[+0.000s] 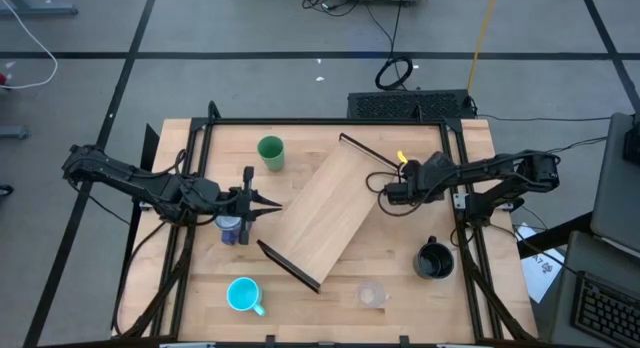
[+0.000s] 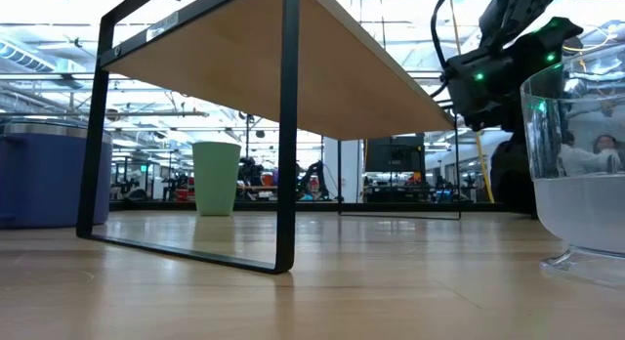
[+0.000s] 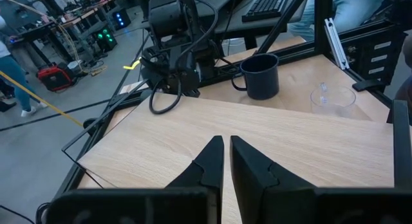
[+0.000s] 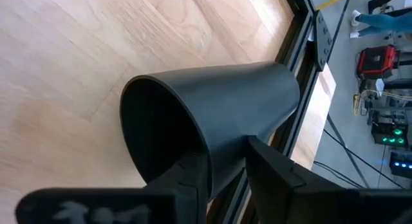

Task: Stack small to large cups/mugs on shelf
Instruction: Put the black cup on the shelf

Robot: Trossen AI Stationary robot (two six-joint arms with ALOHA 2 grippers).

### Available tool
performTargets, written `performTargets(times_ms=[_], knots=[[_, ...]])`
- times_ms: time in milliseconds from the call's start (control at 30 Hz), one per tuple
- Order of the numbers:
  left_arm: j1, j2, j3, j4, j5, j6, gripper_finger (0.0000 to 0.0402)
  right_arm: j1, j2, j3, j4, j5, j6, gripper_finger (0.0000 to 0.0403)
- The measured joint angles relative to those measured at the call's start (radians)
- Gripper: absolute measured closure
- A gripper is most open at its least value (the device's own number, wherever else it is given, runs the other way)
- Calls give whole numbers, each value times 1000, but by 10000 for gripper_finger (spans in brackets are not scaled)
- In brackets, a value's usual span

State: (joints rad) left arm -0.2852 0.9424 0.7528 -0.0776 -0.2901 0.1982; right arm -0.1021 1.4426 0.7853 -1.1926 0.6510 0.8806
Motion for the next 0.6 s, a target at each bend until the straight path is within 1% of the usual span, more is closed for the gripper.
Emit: performTargets(times_ms=[300, 600], knots=[[0, 0, 0, 0, 0, 0, 371, 23, -1, 1, -65, 14, 29, 365], [0, 0, 0, 6, 0, 3, 371, 39, 0, 30, -151, 2, 69, 379]])
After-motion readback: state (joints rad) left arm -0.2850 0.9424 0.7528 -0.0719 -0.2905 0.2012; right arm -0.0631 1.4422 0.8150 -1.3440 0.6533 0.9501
